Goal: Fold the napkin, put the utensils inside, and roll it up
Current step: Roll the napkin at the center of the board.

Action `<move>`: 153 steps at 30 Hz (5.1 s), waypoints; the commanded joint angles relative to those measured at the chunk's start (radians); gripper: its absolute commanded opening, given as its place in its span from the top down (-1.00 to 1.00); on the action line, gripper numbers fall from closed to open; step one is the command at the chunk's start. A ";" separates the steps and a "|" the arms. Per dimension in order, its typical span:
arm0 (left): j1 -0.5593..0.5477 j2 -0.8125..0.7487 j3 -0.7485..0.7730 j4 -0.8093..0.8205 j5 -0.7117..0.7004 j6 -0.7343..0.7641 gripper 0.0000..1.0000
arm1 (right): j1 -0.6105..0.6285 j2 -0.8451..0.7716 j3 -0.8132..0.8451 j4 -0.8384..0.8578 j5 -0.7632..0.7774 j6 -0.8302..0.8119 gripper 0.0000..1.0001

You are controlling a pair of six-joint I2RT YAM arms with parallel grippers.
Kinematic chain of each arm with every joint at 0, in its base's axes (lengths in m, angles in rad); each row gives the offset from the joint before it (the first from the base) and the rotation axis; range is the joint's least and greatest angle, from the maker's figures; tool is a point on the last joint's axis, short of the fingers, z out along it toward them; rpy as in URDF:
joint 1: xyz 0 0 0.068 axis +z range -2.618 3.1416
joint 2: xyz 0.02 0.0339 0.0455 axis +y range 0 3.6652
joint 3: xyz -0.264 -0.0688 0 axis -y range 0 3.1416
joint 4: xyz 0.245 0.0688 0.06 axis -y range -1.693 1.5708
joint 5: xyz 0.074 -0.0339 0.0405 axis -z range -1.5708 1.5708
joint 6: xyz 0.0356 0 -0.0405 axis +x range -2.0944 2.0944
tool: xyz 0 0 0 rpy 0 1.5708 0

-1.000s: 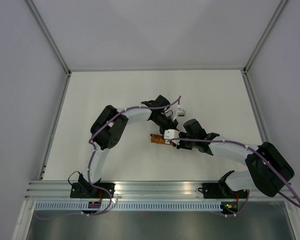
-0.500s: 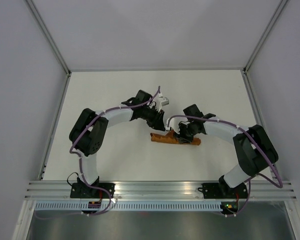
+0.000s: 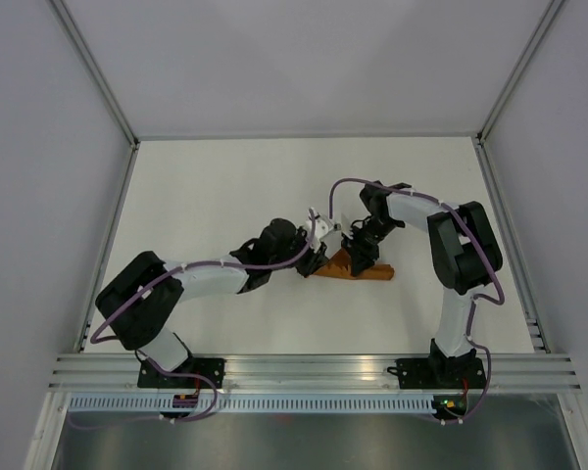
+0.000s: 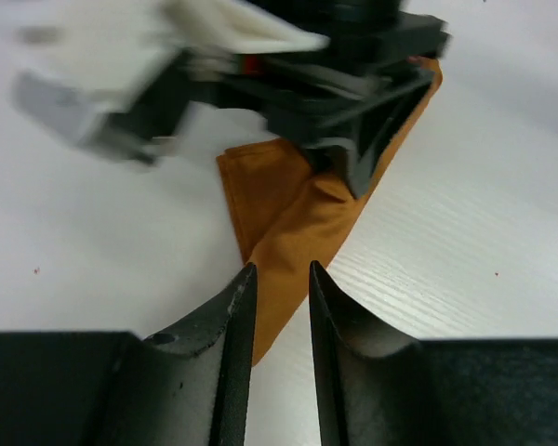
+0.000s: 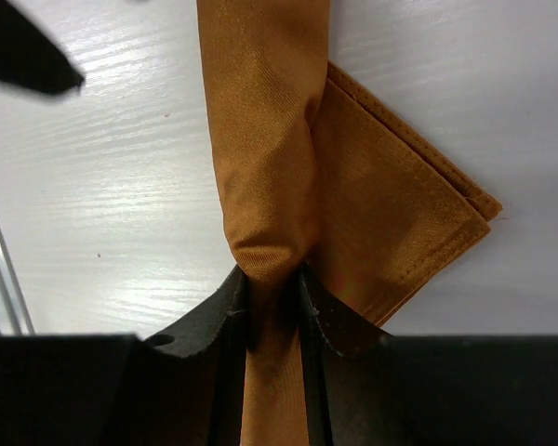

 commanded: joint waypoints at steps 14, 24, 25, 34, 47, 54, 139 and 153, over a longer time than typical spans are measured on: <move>-0.317 0.217 -0.021 0.335 -0.455 0.535 0.02 | -0.019 0.256 0.192 -0.202 -0.001 -0.077 0.55; -0.345 0.295 0.018 0.316 -0.463 0.600 -0.15 | -0.022 0.295 0.219 -0.216 0.006 -0.073 0.55; -0.345 0.308 0.027 0.298 -0.457 0.601 -0.15 | -0.022 0.295 0.217 -0.216 0.006 -0.071 0.55; -0.320 0.338 0.104 0.097 -0.314 0.540 0.45 | -0.023 0.307 0.237 -0.228 0.006 -0.077 0.53; -0.248 0.371 0.196 -0.177 -0.063 0.462 0.95 | -0.032 0.140 0.174 -0.104 -0.020 0.077 -0.33; -0.208 0.400 0.251 -0.266 0.037 0.431 0.95 | -0.095 -0.050 0.111 0.002 -0.052 0.214 -0.37; 0.174 -0.037 0.018 0.144 -0.001 -0.097 0.30 | 0.070 -0.181 -0.211 0.074 0.149 -0.008 0.39; -0.202 -0.047 -0.208 0.389 -0.374 0.323 0.10 | -0.006 0.155 0.125 -0.165 0.088 -0.074 0.39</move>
